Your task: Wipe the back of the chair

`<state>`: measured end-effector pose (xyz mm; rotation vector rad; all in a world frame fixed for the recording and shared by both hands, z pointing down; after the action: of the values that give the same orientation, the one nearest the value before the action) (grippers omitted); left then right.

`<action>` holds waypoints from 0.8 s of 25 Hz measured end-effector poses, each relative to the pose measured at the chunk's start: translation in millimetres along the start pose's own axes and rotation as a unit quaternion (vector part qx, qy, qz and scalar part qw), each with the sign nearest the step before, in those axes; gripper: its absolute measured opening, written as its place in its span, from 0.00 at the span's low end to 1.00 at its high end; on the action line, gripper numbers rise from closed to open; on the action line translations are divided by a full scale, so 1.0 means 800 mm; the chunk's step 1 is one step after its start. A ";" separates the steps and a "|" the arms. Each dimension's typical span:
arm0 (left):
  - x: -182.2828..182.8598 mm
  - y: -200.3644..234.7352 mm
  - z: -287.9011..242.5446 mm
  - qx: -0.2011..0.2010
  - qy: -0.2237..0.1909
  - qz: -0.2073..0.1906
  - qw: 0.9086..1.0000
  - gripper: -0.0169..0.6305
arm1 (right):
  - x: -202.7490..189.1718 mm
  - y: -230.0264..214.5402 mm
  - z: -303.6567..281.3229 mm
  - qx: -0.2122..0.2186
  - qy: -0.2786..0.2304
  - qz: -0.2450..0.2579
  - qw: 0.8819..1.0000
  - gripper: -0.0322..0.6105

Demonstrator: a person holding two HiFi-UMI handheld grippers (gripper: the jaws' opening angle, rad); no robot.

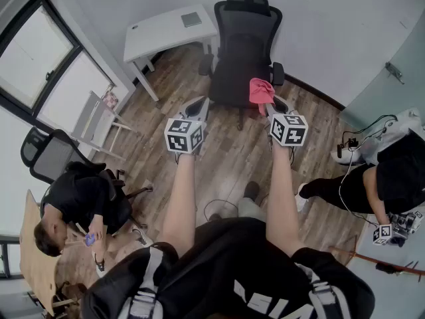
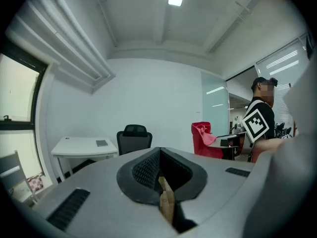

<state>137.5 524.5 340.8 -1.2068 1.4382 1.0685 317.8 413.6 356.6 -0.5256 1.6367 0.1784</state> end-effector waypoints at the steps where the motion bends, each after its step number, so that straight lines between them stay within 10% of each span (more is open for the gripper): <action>1: -0.002 -0.003 0.001 0.000 0.001 0.000 1.000 0.06 | -0.002 0.000 0.001 0.001 0.001 -0.001 1.000 0.16; 20: 0.009 -0.037 -0.114 0.021 0.008 0.006 1.000 0.06 | 0.014 -0.124 -0.044 0.014 0.010 -0.015 1.000 0.16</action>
<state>155.0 430.4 348.2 -1.1801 1.4747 1.0353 328.7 309.2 369.7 -0.5324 1.6485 0.1287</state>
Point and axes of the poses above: the fingertips, and each gripper's own axes: z backward along the fingers, y to its left, x out of its top, the point moved 1 cm from there along z, backward along the fingers, and after that the axes turned 14 degrees about x, right-handed, at the moved point
